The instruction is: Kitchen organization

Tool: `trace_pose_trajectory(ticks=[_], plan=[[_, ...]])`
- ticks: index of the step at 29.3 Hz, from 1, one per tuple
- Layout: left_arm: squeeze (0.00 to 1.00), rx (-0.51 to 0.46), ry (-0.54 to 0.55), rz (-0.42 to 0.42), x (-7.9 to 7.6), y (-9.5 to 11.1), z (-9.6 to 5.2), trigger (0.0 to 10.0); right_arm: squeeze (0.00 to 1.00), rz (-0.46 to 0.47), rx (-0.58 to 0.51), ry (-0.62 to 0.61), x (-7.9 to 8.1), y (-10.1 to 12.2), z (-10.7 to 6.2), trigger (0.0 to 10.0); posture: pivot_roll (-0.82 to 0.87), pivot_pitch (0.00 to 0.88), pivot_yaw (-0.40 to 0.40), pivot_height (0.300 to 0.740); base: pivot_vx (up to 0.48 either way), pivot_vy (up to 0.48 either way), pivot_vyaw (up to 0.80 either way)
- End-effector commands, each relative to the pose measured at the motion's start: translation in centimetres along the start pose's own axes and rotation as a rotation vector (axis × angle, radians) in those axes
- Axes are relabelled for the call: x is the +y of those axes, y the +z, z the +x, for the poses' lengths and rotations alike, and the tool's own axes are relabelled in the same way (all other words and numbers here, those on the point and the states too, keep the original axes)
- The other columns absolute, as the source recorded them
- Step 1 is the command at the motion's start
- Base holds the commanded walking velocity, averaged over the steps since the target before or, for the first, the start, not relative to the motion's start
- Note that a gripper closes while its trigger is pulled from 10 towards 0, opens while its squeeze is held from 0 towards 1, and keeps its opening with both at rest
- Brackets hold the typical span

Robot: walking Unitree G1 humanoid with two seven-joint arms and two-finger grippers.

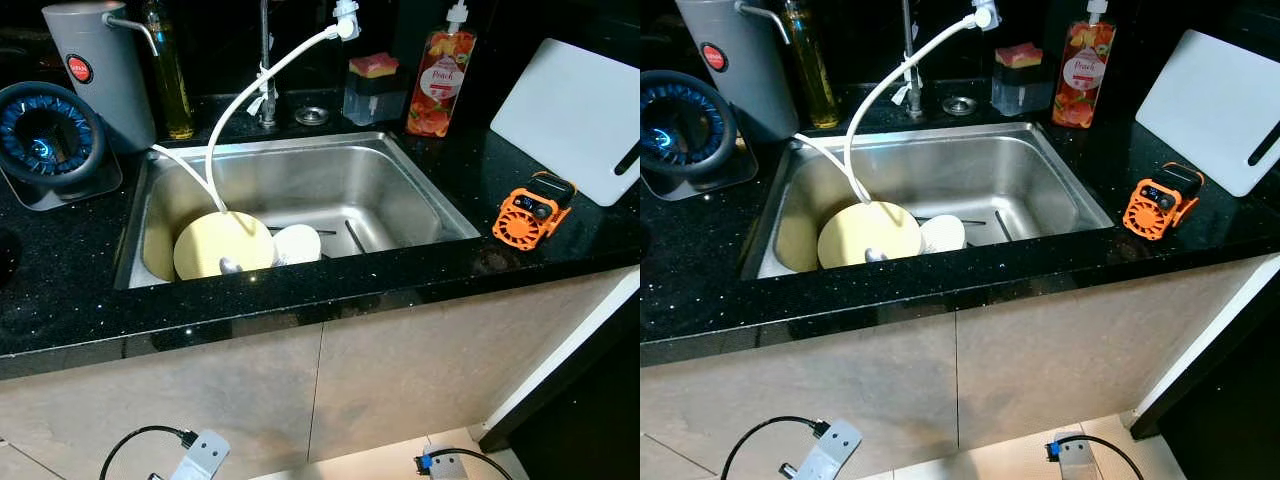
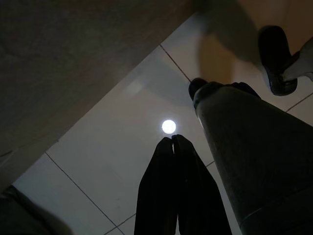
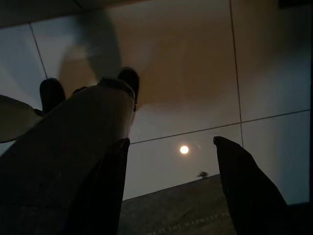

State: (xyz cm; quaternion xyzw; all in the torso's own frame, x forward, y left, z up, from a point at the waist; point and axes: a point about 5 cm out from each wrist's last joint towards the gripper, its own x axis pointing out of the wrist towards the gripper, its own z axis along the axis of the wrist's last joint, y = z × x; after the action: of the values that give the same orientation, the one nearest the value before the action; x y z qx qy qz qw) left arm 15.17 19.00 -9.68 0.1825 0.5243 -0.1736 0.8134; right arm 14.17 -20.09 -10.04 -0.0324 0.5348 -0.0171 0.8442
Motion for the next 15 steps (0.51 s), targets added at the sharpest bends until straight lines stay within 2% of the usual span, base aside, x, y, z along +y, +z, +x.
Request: trace_pose_trajectory(ticks=[1,15], plan=[[0.0,0.094,-0.062,0.029,-1.5,-2.0,0.0,10.0,0.0,0.004,0.035,0.001,0.0,-1.0,-0.1,10.0,0.07,0.01,-0.008,0.74,0.0,0.0,0.0],[0.0,0.134,-0.146,0.052,-2.9,-2.9,-0.1,10.0,0.0,0.007,0.03,-0.009,-0.2,-0.8,-0.1,10.0,0.05,0.04,-0.023,0.74,0.0,0.0,0.0]])
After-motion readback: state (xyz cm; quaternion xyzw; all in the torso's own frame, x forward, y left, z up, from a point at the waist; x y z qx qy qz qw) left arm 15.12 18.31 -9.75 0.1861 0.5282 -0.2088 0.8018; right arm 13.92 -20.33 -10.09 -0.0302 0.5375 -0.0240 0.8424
